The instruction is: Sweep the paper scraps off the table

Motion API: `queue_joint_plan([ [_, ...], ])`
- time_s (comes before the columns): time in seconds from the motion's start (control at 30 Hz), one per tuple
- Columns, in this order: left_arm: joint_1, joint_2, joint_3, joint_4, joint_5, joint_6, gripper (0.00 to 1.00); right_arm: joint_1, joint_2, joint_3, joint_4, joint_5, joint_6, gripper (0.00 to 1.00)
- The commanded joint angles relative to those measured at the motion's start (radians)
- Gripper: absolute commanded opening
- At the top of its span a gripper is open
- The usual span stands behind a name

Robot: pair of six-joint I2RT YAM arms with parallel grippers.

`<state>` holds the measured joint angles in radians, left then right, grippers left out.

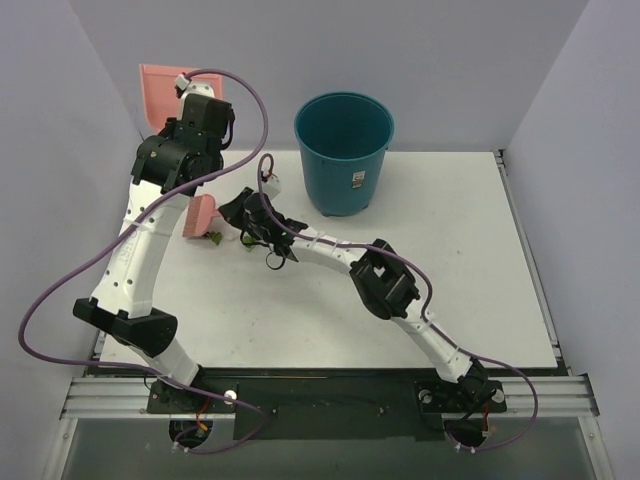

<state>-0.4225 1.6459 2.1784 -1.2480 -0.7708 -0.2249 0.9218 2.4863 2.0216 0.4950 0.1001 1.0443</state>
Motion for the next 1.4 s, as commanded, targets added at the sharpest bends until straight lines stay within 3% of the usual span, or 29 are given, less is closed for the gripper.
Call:
queue_joint_plan([
  [0.0,0.011,-0.04,0.003,0.051,-0.018,0.002,0.0,0.008,0.029,0.081,-0.053,0.052,-0.007,0.0],
  [0.2,0.019,-0.04,-0.006,0.056,-0.009,0.01,0.0,-0.001,0.025,0.085,-0.13,0.121,-0.021,0.0],
  [0.63,0.03,-0.04,-0.026,0.073,0.019,0.021,0.0,-0.052,-0.231,-0.366,0.008,0.308,0.06,0.0],
  [1.03,0.031,-0.028,-0.046,0.078,0.047,0.024,0.0,-0.058,-0.452,-0.797,0.165,0.455,0.233,0.0],
  [1.37,0.031,-0.061,-0.17,0.127,0.068,0.016,0.0,-0.012,-0.671,-1.161,0.303,0.564,0.299,0.0],
])
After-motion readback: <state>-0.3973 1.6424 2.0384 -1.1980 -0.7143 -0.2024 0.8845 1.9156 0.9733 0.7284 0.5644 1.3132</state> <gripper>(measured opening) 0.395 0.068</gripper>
